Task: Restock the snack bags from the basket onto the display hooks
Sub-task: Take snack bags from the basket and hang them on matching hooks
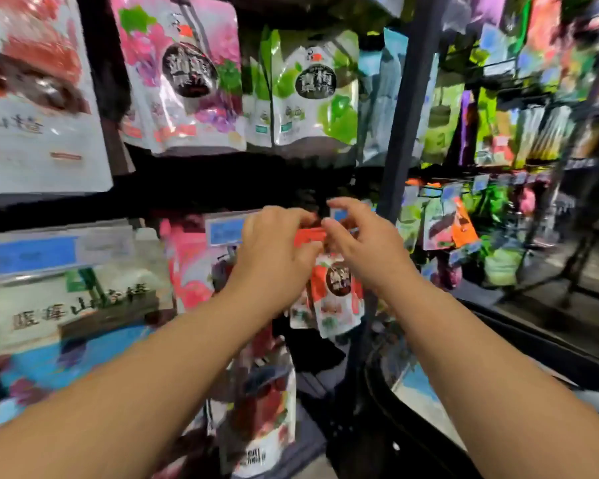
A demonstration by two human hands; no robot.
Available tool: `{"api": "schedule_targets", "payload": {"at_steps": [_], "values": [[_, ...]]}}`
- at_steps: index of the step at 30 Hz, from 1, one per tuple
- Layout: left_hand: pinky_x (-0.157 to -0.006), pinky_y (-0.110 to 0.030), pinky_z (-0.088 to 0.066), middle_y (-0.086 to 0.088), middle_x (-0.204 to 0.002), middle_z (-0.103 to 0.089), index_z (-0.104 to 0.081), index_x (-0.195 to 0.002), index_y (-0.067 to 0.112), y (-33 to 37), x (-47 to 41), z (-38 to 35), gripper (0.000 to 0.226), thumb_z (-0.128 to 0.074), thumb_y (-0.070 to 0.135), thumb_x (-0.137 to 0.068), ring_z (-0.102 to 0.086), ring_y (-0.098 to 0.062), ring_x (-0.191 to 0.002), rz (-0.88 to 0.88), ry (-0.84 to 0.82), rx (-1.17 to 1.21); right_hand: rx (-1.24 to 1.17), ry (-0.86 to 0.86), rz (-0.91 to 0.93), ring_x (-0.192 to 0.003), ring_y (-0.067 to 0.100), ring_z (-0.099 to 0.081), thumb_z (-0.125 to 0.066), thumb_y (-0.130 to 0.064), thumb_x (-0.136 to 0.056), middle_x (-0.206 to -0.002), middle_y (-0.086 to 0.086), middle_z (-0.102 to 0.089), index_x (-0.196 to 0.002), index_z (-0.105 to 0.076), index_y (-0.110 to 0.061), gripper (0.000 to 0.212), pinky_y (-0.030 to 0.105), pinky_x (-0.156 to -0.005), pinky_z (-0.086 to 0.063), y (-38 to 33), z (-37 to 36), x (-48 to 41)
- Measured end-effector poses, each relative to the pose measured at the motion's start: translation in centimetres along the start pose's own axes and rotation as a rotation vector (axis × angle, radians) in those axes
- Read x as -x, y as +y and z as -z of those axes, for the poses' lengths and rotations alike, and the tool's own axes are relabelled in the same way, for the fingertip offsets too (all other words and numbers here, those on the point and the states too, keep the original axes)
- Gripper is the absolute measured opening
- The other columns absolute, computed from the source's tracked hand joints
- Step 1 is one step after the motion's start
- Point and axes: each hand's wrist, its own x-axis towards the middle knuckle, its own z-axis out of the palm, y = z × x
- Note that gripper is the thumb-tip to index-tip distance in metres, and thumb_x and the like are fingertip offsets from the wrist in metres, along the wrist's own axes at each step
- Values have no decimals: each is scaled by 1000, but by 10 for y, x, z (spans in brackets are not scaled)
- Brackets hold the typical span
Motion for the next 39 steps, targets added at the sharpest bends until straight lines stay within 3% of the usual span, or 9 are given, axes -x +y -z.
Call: {"api": "schedule_targets", "payload": {"at_steps": [3, 8, 11, 20, 23, 27, 30, 33, 39], "values": [[-101, -32, -22, -7, -126, -54, -59, -126, 21, 28, 17, -73, 36, -62, 34, -92, -44, -30, -123, -25, -203, 51, 85, -25, -190, -78, 14, -60, -56, -38, -98, -86, -10, -60, -118, -63, -30, 22, 29, -71, -46, 73, 33, 33], [-110, -36, -28, -1, -141, -42, -51, -134, 26, 56, 52, -173, 42, -52, 47, -97, -32, -27, -135, -16, -591, 14, 293, -72, -491, -88, 21, -63, -59, -38, -97, -102, 3, -71, -113, -68, -22, 25, 31, -76, -48, 182, 82, 97], [-116, -42, -24, 4, -155, -27, -49, -135, 30, 59, 67, -217, 48, -48, 57, -95, -20, -22, -144, 7, -693, -32, 416, -97, -607, -95, 21, -64, -59, -37, -97, -110, 1, -71, -116, -69, -21, 27, 26, -73, -41, 223, 110, 127], [-117, -37, -27, 15, -151, -38, -50, -134, 37, 54, 76, -243, 87, -4, 80, -74, -23, -11, -146, -119, -671, -146, 551, -47, -743, -99, 20, -63, -64, -41, -93, -111, -1, -68, -120, -68, -23, 33, 42, -84, -56, 295, 149, 162], [-118, -36, -22, 17, -153, -35, -47, -138, 37, 53, 76, -244, 61, -23, 71, -93, -19, -10, -148, -118, -680, -152, 636, -136, -691, -115, 21, -55, -65, -44, -91, -124, -1, -61, -126, -63, -30, 38, 38, -91, -50, 302, 139, 147], [-118, -37, -22, 17, -152, -37, -47, -138, 36, 49, 76, -244, 58, -23, 68, -96, -20, -10, -147, -136, -696, -175, 873, -284, -706, -129, 26, -43, -61, -50, -93, -138, 0, -50, -137, -53, -35, 47, 45, -103, -37, 310, 128, 135], [-119, -37, -20, 17, -153, -35, -45, -140, 36, 48, 76, -246, 61, -21, 69, -95, -18, -10, -147, -142, -713, -173, 913, -299, -760, -121, 26, -52, -56, -51, -95, -133, 0, -55, -135, -53, -38, 42, 44, -97, -43, 314, 127, 131], [-117, -36, -20, 18, -151, -37, -46, -139, 37, 49, 76, -243, 85, -1, 76, -79, -19, -8, -146, -150, -706, -175, 890, -276, -776, -105, 24, -60, -50, -44, -100, -118, 0, -64, -126, -62, -34, 30, 38, -83, -53, 315, 126, 126], [-117, -35, -20, 18, -151, -38, -47, -139, 36, 49, 75, -242, 76, -10, 70, -83, -21, -8, -145, -143, -709, -169, 892, -140, -766, -91, 24, -62, -42, -44, -103, -97, -1, -67, -107, -65, -32, 26, 36, -76, -53, 318, 123, 127]]}}
